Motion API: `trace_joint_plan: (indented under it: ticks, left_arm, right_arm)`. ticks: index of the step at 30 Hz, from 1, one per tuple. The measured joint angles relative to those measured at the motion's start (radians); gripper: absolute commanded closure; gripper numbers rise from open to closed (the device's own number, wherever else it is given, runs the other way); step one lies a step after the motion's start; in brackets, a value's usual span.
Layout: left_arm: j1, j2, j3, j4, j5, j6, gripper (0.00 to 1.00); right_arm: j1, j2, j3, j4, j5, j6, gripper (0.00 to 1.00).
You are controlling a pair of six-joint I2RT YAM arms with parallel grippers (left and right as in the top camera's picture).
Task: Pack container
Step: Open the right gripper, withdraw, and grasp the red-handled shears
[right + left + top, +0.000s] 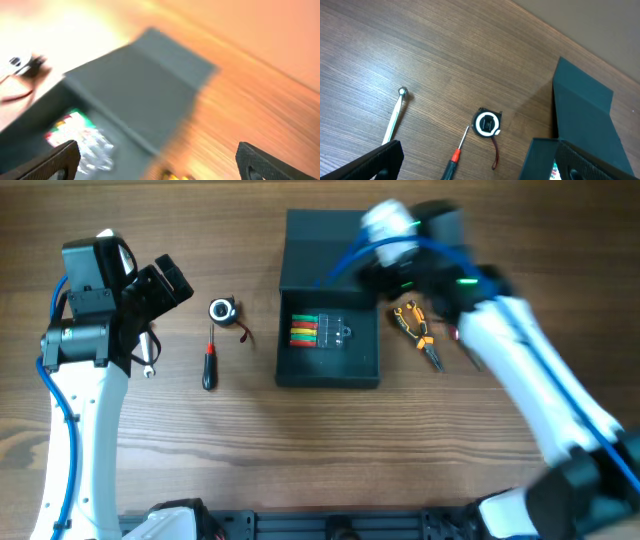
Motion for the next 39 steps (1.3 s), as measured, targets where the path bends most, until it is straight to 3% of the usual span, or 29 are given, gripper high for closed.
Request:
trace_joint_plan:
  ticks: [4,9,13,19,24,32,39]
  left_arm:
    - [0.000,0.000,0.000,0.000,0.000,0.000,0.00]
    - [0.000,0.000,0.000,0.000,0.000,0.000,0.00]
    - [0.000,0.000,0.000,0.000,0.000,0.000,0.00]
    - [0.000,0.000,0.000,0.000,0.000,0.000,0.00]
    - [0.000,0.000,0.000,0.000,0.000,0.000,0.00]
    - [0.000,0.000,0.000,0.000,0.000,0.000,0.00]
    - [0.000,0.000,0.000,0.000,0.000,0.000,0.00]
  right_arm:
    - [-0.232,-0.048,0.017,-0.135,0.023,0.091,0.00]
    - [-0.420,0.085,0.014,-0.272,0.039,0.102,0.02]
    - [-0.435,0.222,0.013,-0.274,0.039,0.064,0.18]
    - [-0.435,0.389,0.012,-0.254,0.044,0.033,0.29]
    - [-0.435,0.409,0.012,-0.208,0.051,0.025,0.44]
    - [-0.435,0.441,0.012,-0.165,0.051,0.023,0.44]
    - [-0.426,0.468,0.012,-0.166,0.061,0.025,0.62]
